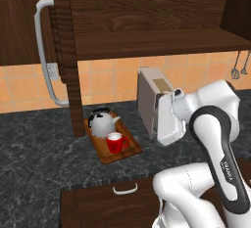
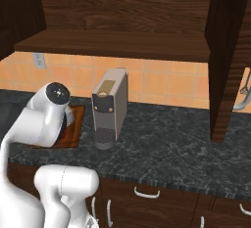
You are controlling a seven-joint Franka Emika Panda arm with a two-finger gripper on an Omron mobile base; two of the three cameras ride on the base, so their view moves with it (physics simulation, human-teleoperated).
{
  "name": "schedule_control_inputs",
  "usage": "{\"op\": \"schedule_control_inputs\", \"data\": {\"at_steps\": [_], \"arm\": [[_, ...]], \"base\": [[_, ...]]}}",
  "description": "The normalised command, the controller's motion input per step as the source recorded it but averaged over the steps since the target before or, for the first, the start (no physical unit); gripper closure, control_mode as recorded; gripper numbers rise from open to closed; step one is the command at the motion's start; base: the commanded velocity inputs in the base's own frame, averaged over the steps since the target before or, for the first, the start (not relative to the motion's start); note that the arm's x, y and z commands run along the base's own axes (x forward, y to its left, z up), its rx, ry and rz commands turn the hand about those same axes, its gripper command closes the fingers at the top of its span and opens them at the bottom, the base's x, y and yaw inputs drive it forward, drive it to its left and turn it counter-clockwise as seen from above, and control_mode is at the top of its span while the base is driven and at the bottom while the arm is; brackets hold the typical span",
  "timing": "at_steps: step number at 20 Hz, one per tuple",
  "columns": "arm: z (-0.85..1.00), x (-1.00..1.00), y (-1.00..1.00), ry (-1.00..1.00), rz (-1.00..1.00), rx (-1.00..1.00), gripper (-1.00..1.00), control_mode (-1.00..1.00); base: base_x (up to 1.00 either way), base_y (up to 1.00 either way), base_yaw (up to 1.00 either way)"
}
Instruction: Pick the kettle from the counter and place it on the tray. Then pick the mug from the cabinet and place it on the tray. Then close the cabinet doors.
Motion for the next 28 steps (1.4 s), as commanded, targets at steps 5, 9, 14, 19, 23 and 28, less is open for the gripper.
{"op": "schedule_control_inputs", "data": {"at_steps": [5,9,14,19,23,28], "arm": [[0.39,-0.53,0.0,-0.33,0.14,-0.09,-1.0,-1.0],[0.34,-0.37,0.0,-0.43,0.33,-0.08,-1.0,-1.0],[0.29,-0.36,0.02,-0.27,0.24,-0.04,-1.0,-1.0],[0.3,-0.41,0.14,-0.13,0.01,-0.05,-1.0,-1.0],[0.3,-0.4,0.12,-0.07,0.0,-0.01,-1.0,-1.0],[0.25,-0.43,0.08,-0.1,0.0,0.0,-1.0,-1.0]], "base": [[0.0,0.0,0.0],[0.0,0.0,0.0],[0.0,0.0,0.0],[0.0,0.0,0.0],[0.0,0.0,0.0],[0.0,0.0,0.0]]}}
